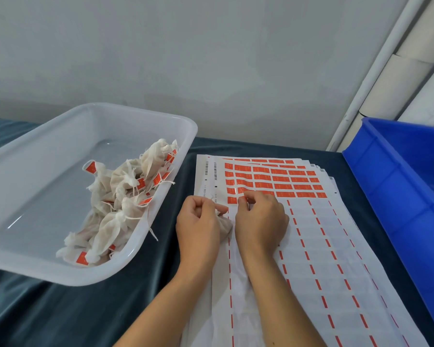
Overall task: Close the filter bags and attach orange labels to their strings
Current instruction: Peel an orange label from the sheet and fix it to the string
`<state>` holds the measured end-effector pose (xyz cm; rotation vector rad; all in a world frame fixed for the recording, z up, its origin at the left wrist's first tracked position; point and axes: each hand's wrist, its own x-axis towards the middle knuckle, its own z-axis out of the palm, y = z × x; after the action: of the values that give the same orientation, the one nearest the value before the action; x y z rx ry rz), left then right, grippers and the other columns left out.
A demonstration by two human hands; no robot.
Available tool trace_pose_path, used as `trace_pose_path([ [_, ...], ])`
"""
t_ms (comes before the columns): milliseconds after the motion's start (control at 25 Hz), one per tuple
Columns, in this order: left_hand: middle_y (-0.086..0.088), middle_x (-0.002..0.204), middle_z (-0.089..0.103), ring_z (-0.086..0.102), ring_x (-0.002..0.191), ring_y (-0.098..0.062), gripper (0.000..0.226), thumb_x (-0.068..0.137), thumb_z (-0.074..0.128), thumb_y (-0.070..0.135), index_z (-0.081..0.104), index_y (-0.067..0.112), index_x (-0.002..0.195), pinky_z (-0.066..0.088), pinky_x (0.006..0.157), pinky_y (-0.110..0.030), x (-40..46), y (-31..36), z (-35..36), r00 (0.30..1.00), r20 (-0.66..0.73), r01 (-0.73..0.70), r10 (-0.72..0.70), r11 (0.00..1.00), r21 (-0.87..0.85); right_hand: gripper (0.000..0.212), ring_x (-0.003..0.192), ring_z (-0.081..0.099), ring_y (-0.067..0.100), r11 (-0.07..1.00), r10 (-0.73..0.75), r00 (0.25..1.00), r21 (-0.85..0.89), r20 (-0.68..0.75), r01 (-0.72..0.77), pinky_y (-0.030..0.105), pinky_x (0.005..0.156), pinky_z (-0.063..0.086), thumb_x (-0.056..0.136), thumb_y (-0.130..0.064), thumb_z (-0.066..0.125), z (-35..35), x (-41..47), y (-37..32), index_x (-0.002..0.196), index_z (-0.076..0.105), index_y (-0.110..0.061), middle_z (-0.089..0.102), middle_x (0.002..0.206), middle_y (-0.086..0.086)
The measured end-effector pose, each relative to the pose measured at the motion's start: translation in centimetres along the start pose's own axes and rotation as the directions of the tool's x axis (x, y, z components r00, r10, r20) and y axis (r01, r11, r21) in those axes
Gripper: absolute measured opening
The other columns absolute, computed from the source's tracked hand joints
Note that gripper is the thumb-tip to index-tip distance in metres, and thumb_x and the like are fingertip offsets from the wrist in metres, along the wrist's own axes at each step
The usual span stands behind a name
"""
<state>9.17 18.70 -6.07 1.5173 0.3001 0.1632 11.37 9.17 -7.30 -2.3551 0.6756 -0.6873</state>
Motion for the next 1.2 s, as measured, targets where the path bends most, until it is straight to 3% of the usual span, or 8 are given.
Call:
trace_pose_path([
  [280, 0.024, 0.095, 0.075, 0.068, 0.089, 0.011, 0.02, 0.101, 0.054, 0.021, 0.061, 0.026, 0.084, 0.053, 0.065, -0.014, -0.4, -0.1, 0.0, 0.992, 0.039, -0.123, 0.12, 0.988, 0.095, 0.046, 0.109, 0.055, 0.018, 0.947, -0.04, 0.998, -0.317, 0.038, 0.05, 0.032, 0.096, 0.044, 0.098, -0.06, 0.053, 0.4, -0.4, -0.1, 0.122, 0.07, -0.025, 0.065, 0.124, -0.002],
  [400, 0.022, 0.094, 0.073, 0.067, 0.086, 0.012, 0.021, 0.105, 0.05, 0.027, 0.053, 0.027, 0.084, 0.058, 0.065, -0.027, -0.3, -0.3, 0.2, 0.979, 0.119, -0.188, 0.164, 0.956, 0.225, 0.046, 0.11, 0.055, 0.019, 0.963, -0.058, 0.997, -0.261, 0.054, 0.07, 0.034, 0.097, 0.044, 0.098, -0.058, 0.055, 0.3, -0.4, 0.2, 0.123, 0.073, -0.024, 0.066, 0.124, -0.001],
  [520, 0.013, 0.093, 0.069, 0.067, 0.082, -0.007, 0.022, 0.107, 0.047, 0.03, 0.049, 0.026, 0.085, 0.06, 0.068, -0.041, -0.4, -0.5, 0.3, 0.958, 0.213, -0.265, 0.193, 0.882, 0.39, 0.045, 0.109, 0.056, 0.019, 0.973, -0.081, 0.993, -0.211, 0.083, 0.097, 0.033, 0.095, 0.045, 0.097, -0.055, 0.059, 0.1, -0.1, 0.6, 0.124, 0.074, -0.023, 0.067, 0.124, 0.0],
  [640, 0.011, 0.099, 0.061, 0.061, 0.086, -0.01, 0.022, 0.107, 0.043, 0.028, 0.046, 0.027, 0.085, 0.054, 0.075, -0.039, 0.0, -0.3, 0.0, 0.916, 0.252, -0.402, 0.313, 0.728, 0.556, 0.044, 0.111, 0.057, 0.02, 0.972, -0.13, 0.986, -0.184, 0.103, 0.148, 0.031, 0.096, 0.046, 0.097, -0.052, 0.062, 0.0, 0.0, 0.8, 0.128, 0.072, -0.022, 0.067, 0.127, 0.001],
  [880, 0.004, 0.108, 0.064, 0.062, 0.094, -0.017, 0.019, 0.108, 0.037, 0.026, 0.046, 0.023, 0.092, 0.053, 0.091, -0.048, 0.8, -0.2, -0.5, 0.878, 0.352, -0.476, 0.325, 0.669, 0.571, 0.044, 0.118, 0.053, 0.019, 0.922, -0.221, 0.961, -0.285, 0.166, 0.261, 0.033, 0.099, 0.047, 0.101, -0.053, 0.053, -0.1, -0.3, 1.1, 0.133, 0.068, -0.026, 0.062, 0.135, -0.001],
  [1040, 0.011, 0.123, 0.066, 0.06, 0.103, -0.008, 0.018, 0.108, 0.034, 0.037, 0.049, 0.028, 0.104, 0.05, 0.104, -0.044, 0.8, -0.8, -0.5, 0.871, 0.397, -0.484, 0.29, 0.648, 0.588, 0.051, 0.123, 0.05, 0.019, 0.861, -0.277, 0.926, -0.361, 0.257, 0.358, 0.033, 0.102, 0.045, 0.103, -0.055, 0.043, -0.4, -0.3, 1.4, 0.142, 0.06, -0.027, 0.056, 0.143, -0.002],
  [1200, 0.017, 0.125, 0.065, 0.056, 0.101, -0.003, 0.015, 0.11, 0.034, 0.041, 0.047, 0.035, 0.103, 0.055, 0.091, -0.032, 1.2, -1.2, -0.4, 0.894, 0.381, -0.429, 0.237, 0.703, 0.567, 0.058, 0.125, 0.048, 0.018, 0.832, -0.31, 0.899, -0.368, 0.309, 0.414, 0.031, 0.103, 0.043, 0.102, -0.061, 0.036, -0.6, -0.2, 1.6, 0.145, 0.055, -0.027, 0.053, 0.146, -0.003],
])
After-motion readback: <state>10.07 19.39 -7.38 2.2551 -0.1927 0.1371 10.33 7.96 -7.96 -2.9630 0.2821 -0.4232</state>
